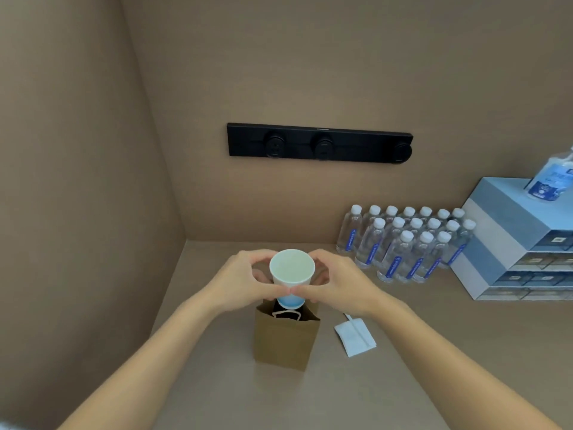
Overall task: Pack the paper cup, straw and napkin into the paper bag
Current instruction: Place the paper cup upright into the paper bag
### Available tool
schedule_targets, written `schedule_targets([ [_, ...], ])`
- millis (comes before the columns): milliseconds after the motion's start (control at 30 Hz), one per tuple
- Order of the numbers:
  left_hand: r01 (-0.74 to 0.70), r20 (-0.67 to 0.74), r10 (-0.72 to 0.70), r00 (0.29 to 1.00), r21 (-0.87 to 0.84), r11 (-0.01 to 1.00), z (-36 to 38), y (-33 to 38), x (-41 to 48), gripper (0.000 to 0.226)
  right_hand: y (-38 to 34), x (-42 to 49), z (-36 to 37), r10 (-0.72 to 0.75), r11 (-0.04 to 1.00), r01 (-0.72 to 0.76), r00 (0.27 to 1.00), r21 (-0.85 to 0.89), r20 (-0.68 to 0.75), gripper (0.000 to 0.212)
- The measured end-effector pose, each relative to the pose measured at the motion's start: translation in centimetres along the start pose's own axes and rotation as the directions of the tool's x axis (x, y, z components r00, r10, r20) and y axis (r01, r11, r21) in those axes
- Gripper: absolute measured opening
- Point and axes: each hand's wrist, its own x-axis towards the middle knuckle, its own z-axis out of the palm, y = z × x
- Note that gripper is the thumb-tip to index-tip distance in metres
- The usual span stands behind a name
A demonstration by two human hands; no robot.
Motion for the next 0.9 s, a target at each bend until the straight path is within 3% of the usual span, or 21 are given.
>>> schedule_targets([
  [500, 0.083, -0.053, -0.078, 0.996, 0.115, 0.99, 1.2, -1.6, 1.1, 0.055, 2.7, 1.9, 2.1, 0.015, 0.999, -0.016, 1.0, 0.042, 0.017, 0.055],
  [900, 0.072, -0.034, -0.07, 0.997, 0.078, 0.994, 2.3, -0.8, 0.9, 0.052, 3.3, 1.5, 1.6, 0.035, 0.999, -0.036, 0.999, 0.019, 0.033, 0.054],
])
